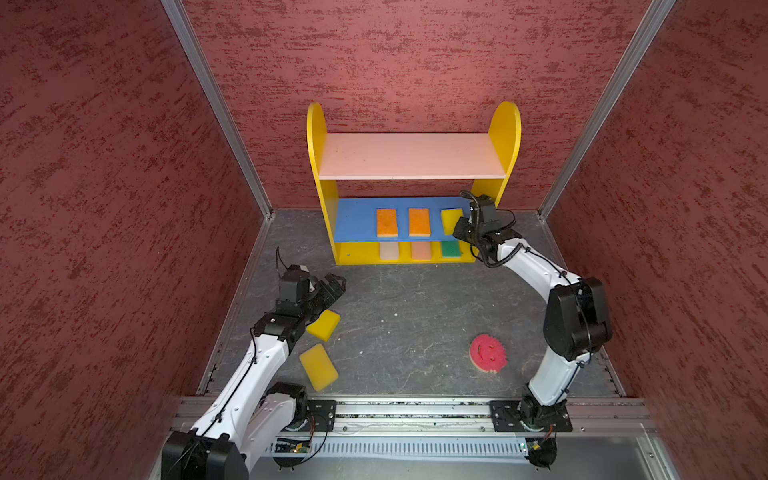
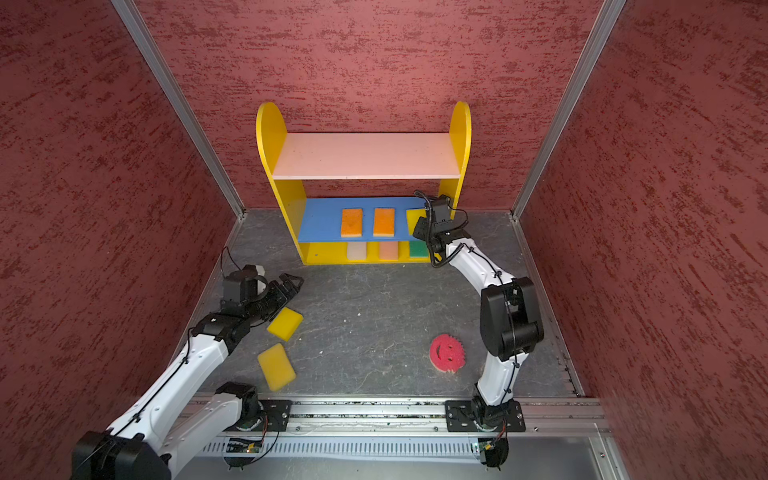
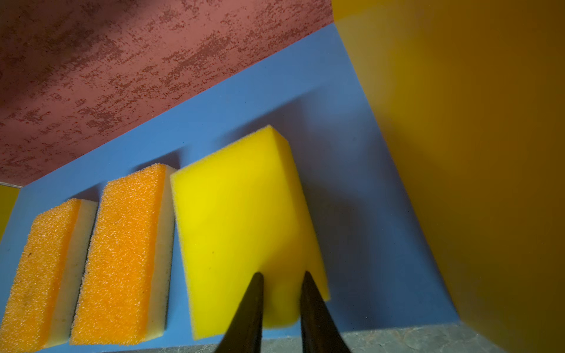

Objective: Place and organize the cleaning sponges onto the shelf
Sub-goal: 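Lower the yellow sponge upright on the board and open the right gripper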

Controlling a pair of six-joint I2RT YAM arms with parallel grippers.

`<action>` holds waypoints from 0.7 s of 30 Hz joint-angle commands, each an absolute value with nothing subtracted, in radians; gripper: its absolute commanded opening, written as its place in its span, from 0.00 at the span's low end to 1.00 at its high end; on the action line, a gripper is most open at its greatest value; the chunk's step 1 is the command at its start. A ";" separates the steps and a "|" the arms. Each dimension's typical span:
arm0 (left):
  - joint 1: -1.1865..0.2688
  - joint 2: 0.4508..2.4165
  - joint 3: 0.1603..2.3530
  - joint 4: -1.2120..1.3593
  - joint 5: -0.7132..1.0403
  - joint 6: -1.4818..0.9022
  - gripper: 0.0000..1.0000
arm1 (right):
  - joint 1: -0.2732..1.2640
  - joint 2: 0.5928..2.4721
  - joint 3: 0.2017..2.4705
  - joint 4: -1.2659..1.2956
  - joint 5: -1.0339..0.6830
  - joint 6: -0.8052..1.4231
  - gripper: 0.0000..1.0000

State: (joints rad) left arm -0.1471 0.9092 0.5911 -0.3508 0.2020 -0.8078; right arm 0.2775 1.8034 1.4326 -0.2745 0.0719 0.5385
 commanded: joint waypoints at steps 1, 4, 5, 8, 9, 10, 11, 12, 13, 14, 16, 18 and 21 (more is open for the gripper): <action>-0.153 0.903 0.613 -0.350 0.191 -0.808 1.00 | 0.276 1.798 1.439 -0.273 0.084 0.552 0.27; -0.156 0.903 0.612 -0.351 0.190 -0.807 1.00 | 0.276 1.791 1.440 -0.277 0.089 0.551 0.29; -0.155 0.902 0.613 -0.350 0.190 -0.810 1.00 | 0.276 1.790 1.442 -0.279 0.092 0.551 0.30; -0.156 0.901 0.613 -0.347 0.190 -0.810 1.00 | 0.276 1.781 1.442 -0.282 0.092 0.551 0.30; -0.156 0.900 0.613 -0.346 0.189 -0.810 1.00 | 0.276 1.777 1.441 -0.279 0.092 0.552 0.30; -0.157 0.899 0.612 -0.347 0.188 -0.810 1.00 | 0.276 1.773 1.438 -0.277 0.090 0.553 0.30; -0.158 0.899 0.614 -0.347 0.188 -0.810 1.00 | 0.276 1.769 1.436 -0.276 0.089 0.554 0.30; -0.158 0.899 0.614 -0.346 0.188 -0.810 1.00 | 0.275 1.766 1.434 -0.276 0.087 0.554 0.30; -0.159 0.901 0.615 -0.347 0.188 -0.811 1.00 | 0.275 1.762 1.433 -0.275 0.086 0.555 0.30; -0.160 0.901 0.613 -0.346 0.187 -0.811 1.00 | 0.276 1.758 1.433 -0.276 0.084 0.556 0.30; -0.161 0.901 0.615 -0.345 0.185 -0.811 1.00 | 0.276 1.751 1.428 -0.275 0.078 0.557 0.31; -0.164 0.903 0.614 -0.345 0.184 -0.814 1.00 | 0.276 1.744 1.424 -0.276 0.075 0.558 0.34; -0.169 0.902 0.614 -0.343 0.182 -0.815 1.00 | 0.276 1.733 1.416 -0.275 0.074 0.563 0.38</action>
State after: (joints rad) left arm -0.1589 0.9089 0.5911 -0.3504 0.1993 -0.8139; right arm 0.2775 1.7809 1.4311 -0.2775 0.0731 0.5484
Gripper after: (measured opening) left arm 0.996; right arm 0.375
